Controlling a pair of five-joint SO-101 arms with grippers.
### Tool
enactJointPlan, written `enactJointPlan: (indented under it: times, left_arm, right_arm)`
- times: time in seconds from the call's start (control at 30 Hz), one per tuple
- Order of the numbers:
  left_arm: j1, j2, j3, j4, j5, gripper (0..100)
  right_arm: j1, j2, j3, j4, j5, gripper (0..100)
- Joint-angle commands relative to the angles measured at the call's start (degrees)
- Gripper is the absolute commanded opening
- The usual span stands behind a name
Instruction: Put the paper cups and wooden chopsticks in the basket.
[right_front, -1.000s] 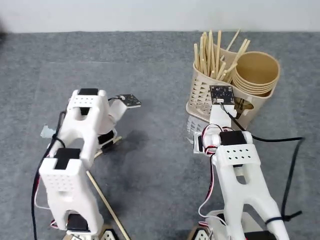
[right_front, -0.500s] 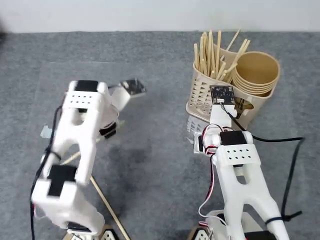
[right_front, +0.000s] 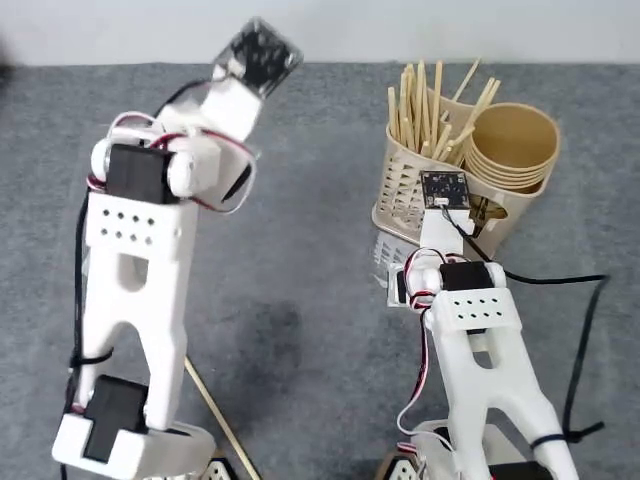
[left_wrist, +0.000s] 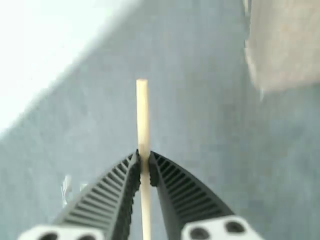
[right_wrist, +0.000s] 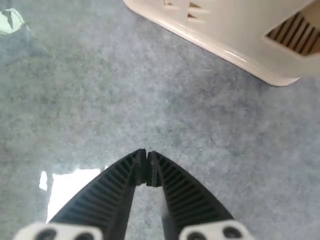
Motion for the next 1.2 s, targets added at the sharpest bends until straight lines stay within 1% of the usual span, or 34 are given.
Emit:
enactJointPlan:
  times: [0.0,0.13,0.27,0.37,0.5,0.63,0.77,0.9,1.03,1.17]
  left_arm:
    - [4.0,-3.2,-7.2,-8.6,6.2,1]
    - [7.1,-3.2,-7.5,-22.9,10.1,1]
    - [11.3,-3.2,-5.8,-35.2,11.0,1]
    - [14.9,-3.2,-4.8,-41.9,13.2,1]
    - [18.2,-3.2,-1.6,-51.1,18.0,1]
    - [19.8,-3.2,4.4,-58.8,23.7,1]
    - [20.9,-3.2,12.4,-66.3,26.6,1]
    - [21.7,-3.1,19.1,-70.5,27.8,1]
    - [22.2,-3.2,23.4,-70.6,27.8,2]
    - [22.0,-3.6,24.0,-69.3,27.9,3]
  right_arm:
    - [0.3,-1.5,-0.1,-0.4,-0.5,0.9]
    - [0.3,-1.4,1.2,-1.5,-0.5,0.9]
    - [0.3,-1.5,3.9,-5.8,-0.4,0.9]
    - [0.3,-1.9,5.4,-7.9,-0.4,0.9]
    - [0.3,-1.9,5.5,-8.1,-0.4,0.9]
    - [0.3,-1.9,5.5,-8.1,-0.4,0.9]
    - [0.3,-1.9,5.5,-8.1,-0.4,0.9]
    - [0.3,-1.9,5.5,-8.1,-0.4,0.9]
    - [0.3,-1.9,5.5,-8.1,-0.4,0.9]
    - [0.2,-1.9,5.5,-8.0,-0.4,0.9]
